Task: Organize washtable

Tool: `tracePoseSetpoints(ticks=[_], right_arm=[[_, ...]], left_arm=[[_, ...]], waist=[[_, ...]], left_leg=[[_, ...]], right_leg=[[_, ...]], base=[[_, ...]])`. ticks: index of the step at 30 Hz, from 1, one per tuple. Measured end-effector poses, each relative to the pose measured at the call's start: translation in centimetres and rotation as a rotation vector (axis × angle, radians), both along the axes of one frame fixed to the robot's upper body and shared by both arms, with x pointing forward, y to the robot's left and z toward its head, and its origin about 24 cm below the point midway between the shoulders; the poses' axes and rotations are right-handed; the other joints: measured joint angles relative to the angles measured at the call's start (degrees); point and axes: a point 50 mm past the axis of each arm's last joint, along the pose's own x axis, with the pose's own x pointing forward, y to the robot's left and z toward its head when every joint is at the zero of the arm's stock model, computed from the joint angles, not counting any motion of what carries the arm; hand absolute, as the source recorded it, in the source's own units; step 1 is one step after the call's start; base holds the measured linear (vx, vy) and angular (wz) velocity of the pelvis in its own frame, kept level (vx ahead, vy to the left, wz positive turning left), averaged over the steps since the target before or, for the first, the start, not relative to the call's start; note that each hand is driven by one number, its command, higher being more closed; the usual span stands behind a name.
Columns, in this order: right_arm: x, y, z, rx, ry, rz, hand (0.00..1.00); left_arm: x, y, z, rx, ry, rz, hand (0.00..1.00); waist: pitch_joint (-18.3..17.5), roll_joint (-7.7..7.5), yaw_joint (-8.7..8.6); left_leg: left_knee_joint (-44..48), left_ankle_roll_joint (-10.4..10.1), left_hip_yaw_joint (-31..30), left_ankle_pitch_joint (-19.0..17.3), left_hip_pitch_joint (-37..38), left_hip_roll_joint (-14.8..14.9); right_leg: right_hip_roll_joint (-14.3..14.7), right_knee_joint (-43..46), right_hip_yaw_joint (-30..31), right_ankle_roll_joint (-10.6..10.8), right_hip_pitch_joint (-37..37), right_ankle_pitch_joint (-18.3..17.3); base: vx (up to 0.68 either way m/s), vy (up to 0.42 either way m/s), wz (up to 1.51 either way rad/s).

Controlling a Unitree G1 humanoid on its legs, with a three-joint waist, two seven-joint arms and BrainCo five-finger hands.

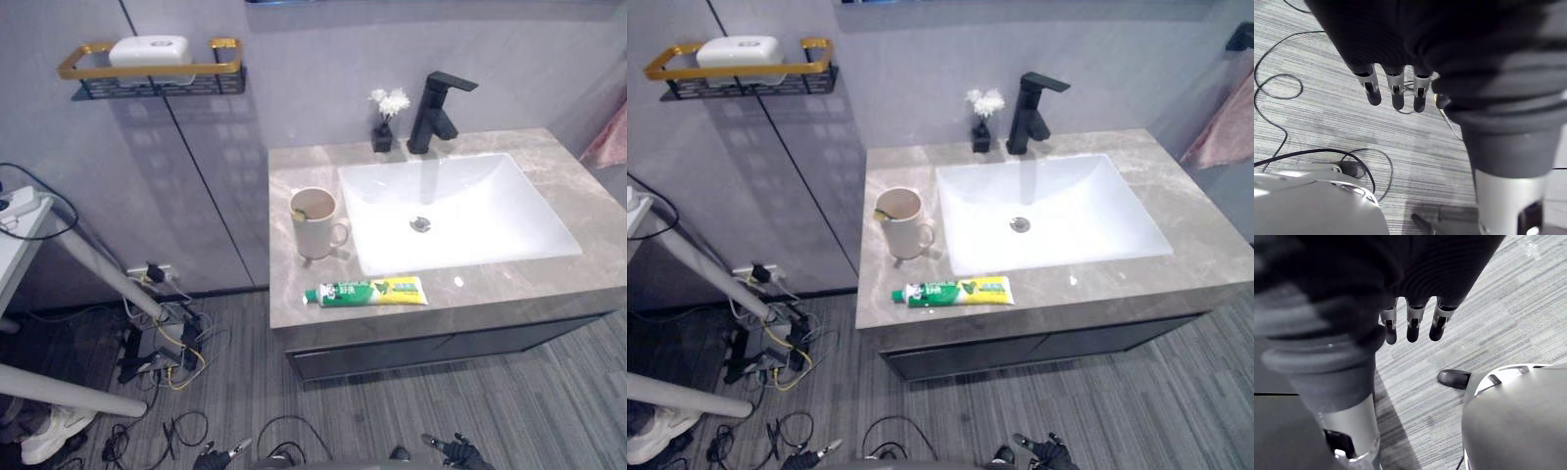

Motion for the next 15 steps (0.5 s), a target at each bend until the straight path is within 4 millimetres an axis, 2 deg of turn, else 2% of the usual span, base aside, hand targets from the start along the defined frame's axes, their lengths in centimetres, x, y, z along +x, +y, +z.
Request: tracePoseSetpoints(ticks=[4, 5, 15], right_arm=[[-0.02, 0.07, -0.03, 0.002, 0.002, 0.0, 0.0], [0.34, -0.42, 0.12, -0.017, 0.004, 0.04, 0.0], [-0.15, -0.52, 0.04, -0.018, 0.014, 0.028, 0.0]], left_arm=[[-0.05, 0.1, 0.01, 0.003, 0.002, -0.002, 0.0], [-0.86, 0.23, -0.13, 0.007, 0.034, -0.019, 0.0], [-0.87, 0.26, -0.13, 0.007, 0.033, -0.016, 0.0]], waist=[[-0.2, -0.3, 0.03], [-1.9, -0.2, -0.11], [-1.9, -0.22, -0.1]], left_leg=[[-1.0, 0.1, 0.0, 0.1, 1.3, -0.4], [-7.7, 0.5, -0.1, 3.6, 5.2, -1.7], [-7.6, 0.5, -0.3, 3.6, 5.1, -1.7]], right_leg=[[-0.2, 0.0, 0.3, 0.0, 0.5, 0.0], [-0.4, -0.1, 1.4, -0.2, 0.9, -0.1], [-0.4, -0.1, 1.2, -0.2, 1.0, -0.1]], base=[[0.07, 0.026, 0.01], [0.0, 0.0, 0.0], [0.0, 0.0, 0.0]])
